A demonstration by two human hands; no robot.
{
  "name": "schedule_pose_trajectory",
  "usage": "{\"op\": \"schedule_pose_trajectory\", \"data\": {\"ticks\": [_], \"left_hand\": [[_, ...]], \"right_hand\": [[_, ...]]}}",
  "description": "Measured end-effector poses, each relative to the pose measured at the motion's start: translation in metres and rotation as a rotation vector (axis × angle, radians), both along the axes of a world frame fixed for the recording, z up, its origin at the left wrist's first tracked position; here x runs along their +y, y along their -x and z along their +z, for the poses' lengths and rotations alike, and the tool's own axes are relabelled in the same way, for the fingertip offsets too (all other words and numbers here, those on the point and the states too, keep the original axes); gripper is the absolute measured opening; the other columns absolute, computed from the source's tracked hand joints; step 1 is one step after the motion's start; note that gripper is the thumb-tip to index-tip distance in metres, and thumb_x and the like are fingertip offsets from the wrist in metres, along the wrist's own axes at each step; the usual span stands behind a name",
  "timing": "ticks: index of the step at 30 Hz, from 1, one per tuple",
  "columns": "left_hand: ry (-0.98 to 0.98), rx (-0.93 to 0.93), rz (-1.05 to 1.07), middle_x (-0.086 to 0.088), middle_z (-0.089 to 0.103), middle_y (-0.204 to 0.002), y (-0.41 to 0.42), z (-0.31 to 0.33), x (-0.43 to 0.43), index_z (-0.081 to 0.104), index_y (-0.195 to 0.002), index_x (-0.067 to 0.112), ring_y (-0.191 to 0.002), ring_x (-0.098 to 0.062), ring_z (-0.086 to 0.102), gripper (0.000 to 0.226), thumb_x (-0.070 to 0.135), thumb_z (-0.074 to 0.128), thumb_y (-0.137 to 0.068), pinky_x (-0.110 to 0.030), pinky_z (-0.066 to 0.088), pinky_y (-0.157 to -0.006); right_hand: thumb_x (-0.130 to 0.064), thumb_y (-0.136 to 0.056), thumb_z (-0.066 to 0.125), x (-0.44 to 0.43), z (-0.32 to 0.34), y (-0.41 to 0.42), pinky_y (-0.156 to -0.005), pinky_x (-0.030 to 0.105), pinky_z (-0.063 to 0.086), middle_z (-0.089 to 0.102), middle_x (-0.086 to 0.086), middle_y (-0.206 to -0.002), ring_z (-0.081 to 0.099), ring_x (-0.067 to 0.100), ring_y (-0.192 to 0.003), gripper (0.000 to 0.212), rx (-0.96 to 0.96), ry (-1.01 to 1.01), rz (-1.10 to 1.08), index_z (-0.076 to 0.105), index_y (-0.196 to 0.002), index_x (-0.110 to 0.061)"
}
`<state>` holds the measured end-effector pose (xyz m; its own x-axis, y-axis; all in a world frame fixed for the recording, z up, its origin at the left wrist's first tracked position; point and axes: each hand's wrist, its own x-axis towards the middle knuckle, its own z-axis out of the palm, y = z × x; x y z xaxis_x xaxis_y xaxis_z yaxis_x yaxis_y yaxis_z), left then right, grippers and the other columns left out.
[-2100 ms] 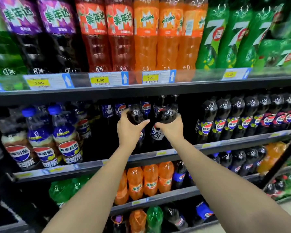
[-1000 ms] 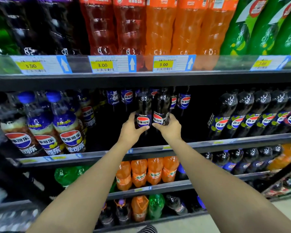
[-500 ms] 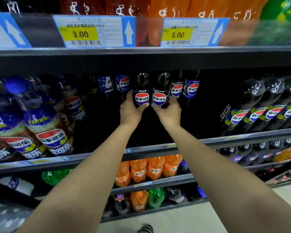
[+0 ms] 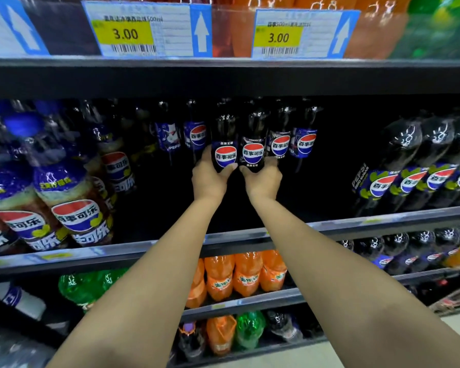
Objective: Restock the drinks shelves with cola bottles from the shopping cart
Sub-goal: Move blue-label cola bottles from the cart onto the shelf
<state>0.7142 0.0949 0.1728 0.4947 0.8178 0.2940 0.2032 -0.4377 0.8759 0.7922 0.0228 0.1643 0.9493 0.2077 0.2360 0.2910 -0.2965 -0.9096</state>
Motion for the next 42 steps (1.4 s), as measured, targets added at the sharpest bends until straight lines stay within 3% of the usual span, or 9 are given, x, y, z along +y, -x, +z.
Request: {"op": "schedule_pose_trajectory", "data": {"ticks": [4,9,14,18,28,32,34,37,42], "left_hand": [[-0.002,-0.001,0.024,-0.01,0.055,-0.134,-0.009,-0.002,0.005,0.036,-0.145,0.014,-0.125,-0.023,0.051,0.073,0.029,0.073,-0.084,-0.021,0.036,-0.089],[-0.061,0.002,0.039,-0.008,0.06,-0.129,-0.02,-0.008,0.019,0.041,-0.142,0.015,-0.12,-0.023,0.056,0.07,0.034,0.073,-0.082,-0.032,0.045,-0.095],[-0.056,-0.011,0.088,-0.008,0.063,-0.125,-0.027,-0.009,0.028,0.044,-0.138,0.017,-0.117,-0.024,0.058,0.073,0.039,0.077,-0.077,-0.041,0.048,-0.097],[-0.051,-0.032,0.097,-0.009,0.064,-0.121,-0.026,-0.012,0.03,0.045,-0.137,0.019,-0.113,-0.023,0.059,0.074,0.043,0.077,-0.075,-0.044,0.048,-0.096],[-0.004,-0.047,0.099,-0.009,0.063,-0.122,-0.025,-0.008,0.027,0.047,-0.137,0.018,-0.112,-0.023,0.059,0.073,0.039,0.079,-0.074,-0.04,0.05,-0.095],[0.045,-0.004,0.036,-0.009,0.059,-0.129,-0.022,-0.001,0.024,0.042,-0.139,0.017,-0.118,-0.022,0.056,0.072,0.033,0.078,-0.078,-0.033,0.047,-0.096],[0.078,0.047,0.002,-0.009,0.055,-0.134,-0.015,0.004,0.018,0.037,-0.141,0.016,-0.121,-0.023,0.054,0.075,0.033,0.076,-0.079,-0.032,0.046,-0.096],[0.047,0.259,0.082,-0.016,0.047,-0.139,0.007,0.014,-0.003,0.03,-0.146,0.015,-0.125,-0.034,0.048,0.081,0.046,0.069,-0.083,-0.041,0.047,-0.094],[-0.262,0.61,0.067,-0.017,0.047,-0.136,0.077,0.04,-0.059,0.032,-0.145,0.015,-0.124,-0.037,0.043,0.075,0.058,0.053,-0.088,-0.043,0.041,-0.097]], "right_hand": [[-0.023,-0.073,0.081,0.005,-0.001,-0.008,-0.072,0.022,0.044,0.066,0.012,-0.105,0.064,0.025,-0.097,0.048,0.011,0.018,-0.002,0.061,-0.111,0.0],[-0.025,-0.076,0.079,0.01,0.0,-0.011,-0.073,0.02,0.038,0.064,0.013,-0.11,0.062,0.026,-0.102,0.047,0.024,0.014,-0.055,0.061,-0.11,0.0],[-0.04,-0.075,0.077,0.013,-0.002,-0.011,-0.071,0.028,0.044,0.066,0.008,-0.11,0.063,0.025,-0.101,0.046,-0.03,0.114,-0.117,0.064,-0.107,-0.009],[-0.041,-0.074,0.078,0.013,-0.003,-0.011,-0.081,0.032,0.048,0.063,0.005,-0.121,0.061,0.023,-0.11,0.057,0.013,0.077,-0.12,0.061,-0.121,-0.013],[-0.033,-0.072,0.082,0.013,-0.002,-0.011,-0.085,0.028,0.046,0.064,0.006,-0.121,0.061,0.022,-0.111,0.058,0.094,-0.026,-0.113,0.063,-0.121,-0.009],[-0.035,-0.075,0.079,0.007,0.006,-0.006,-0.078,0.027,0.044,0.063,0.009,-0.121,0.061,0.026,-0.11,0.059,0.109,0.047,-0.077,0.059,-0.124,-0.008],[-0.037,-0.075,0.078,0.001,0.015,-0.001,-0.08,0.029,0.046,0.061,0.012,-0.123,0.059,0.029,-0.112,0.065,0.148,0.092,-0.055,0.054,-0.127,-0.006],[-0.042,-0.077,0.075,-0.019,0.033,0.015,-0.09,0.038,0.048,0.055,0.016,-0.128,0.051,0.033,-0.119,0.074,0.141,0.24,-0.015,0.046,-0.133,-0.004],[-0.049,-0.082,0.065,-0.087,0.063,0.068,-0.094,0.041,0.042,0.047,0.014,-0.134,0.041,0.034,-0.124,0.07,-0.031,0.686,0.106,0.042,-0.134,-0.007]]}}
